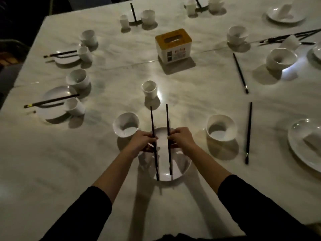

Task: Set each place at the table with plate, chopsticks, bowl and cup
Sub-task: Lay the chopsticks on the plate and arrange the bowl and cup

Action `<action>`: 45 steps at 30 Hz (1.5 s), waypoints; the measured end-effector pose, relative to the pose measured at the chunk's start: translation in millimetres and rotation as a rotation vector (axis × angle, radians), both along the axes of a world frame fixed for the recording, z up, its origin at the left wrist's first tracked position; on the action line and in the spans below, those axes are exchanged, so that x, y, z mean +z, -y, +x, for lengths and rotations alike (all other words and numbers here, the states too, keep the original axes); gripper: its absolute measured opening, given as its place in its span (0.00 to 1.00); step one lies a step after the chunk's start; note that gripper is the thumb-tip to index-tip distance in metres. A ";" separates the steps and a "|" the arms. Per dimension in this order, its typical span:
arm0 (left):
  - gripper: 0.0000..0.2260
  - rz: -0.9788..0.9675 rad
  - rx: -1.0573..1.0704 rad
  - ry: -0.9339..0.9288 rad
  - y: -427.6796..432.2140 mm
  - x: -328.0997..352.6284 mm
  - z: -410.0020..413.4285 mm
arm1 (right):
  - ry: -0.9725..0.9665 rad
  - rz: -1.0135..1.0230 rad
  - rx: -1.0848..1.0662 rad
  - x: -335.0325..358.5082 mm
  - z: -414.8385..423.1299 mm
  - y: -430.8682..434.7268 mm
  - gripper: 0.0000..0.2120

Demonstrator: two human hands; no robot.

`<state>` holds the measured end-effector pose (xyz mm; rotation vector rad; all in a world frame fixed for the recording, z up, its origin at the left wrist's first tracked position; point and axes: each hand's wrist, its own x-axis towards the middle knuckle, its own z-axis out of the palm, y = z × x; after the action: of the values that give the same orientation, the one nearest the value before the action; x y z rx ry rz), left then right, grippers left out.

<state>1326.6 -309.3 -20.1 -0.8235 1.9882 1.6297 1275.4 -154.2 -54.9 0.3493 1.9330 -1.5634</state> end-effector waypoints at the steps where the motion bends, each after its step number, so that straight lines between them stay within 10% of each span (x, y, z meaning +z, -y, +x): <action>1: 0.07 0.012 0.005 0.002 -3.0 -4.7 13.3 | -0.009 0.028 0.016 -1.9 11.0 -0.2 0.05; 45: 0.07 0.044 0.060 0.001 -29.7 -32.8 48.3 | -0.196 0.253 0.211 -16.9 68.9 -9.0 0.12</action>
<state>1374.9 -279.6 -52.9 -0.8746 1.9371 1.7002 1344.4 -145.2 -71.8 0.0920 2.2453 -1.2597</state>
